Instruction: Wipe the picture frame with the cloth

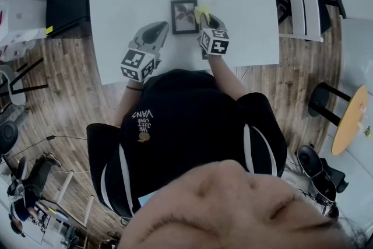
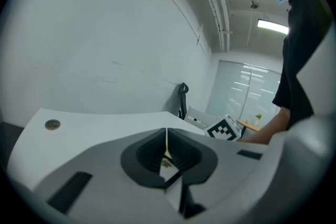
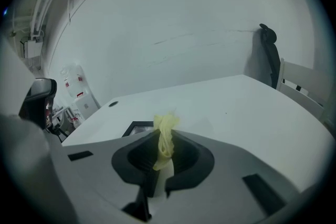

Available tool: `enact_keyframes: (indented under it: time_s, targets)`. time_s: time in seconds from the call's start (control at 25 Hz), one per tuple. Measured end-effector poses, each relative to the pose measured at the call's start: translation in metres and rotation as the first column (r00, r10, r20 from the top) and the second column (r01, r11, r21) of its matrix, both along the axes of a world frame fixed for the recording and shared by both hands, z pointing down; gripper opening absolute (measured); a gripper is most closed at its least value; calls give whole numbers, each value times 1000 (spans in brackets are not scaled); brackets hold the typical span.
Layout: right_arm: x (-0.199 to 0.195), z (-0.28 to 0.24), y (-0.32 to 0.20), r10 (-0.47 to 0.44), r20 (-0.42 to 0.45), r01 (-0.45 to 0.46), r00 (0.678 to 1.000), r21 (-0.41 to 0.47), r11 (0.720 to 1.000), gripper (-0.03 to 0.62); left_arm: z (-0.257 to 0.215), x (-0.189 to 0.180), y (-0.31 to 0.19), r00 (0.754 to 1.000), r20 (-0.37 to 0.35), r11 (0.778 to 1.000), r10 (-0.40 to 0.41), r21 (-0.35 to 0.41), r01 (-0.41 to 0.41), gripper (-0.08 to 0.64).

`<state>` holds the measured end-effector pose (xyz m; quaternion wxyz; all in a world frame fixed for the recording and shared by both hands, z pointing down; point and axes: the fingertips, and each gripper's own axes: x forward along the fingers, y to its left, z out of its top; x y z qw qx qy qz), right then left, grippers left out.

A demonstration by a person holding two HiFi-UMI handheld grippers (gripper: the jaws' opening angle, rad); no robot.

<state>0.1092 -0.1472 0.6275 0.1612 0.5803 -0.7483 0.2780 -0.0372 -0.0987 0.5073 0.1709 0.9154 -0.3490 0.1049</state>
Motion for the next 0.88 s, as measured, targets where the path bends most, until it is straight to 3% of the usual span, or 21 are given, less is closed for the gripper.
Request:
enact_keyframes:
  time_s: [0.64, 0.88]
  targets:
    - [-100, -4, 14, -155, 66, 155, 986, 11, 988, 48, 1, -41, 5, 1000, 13, 1000, -21, 1, 21, 18]
    - [-112, 7, 18, -167, 46, 168, 985, -8, 986, 48, 1, -50, 6, 1000, 21, 1000, -7, -3, 7, 18]
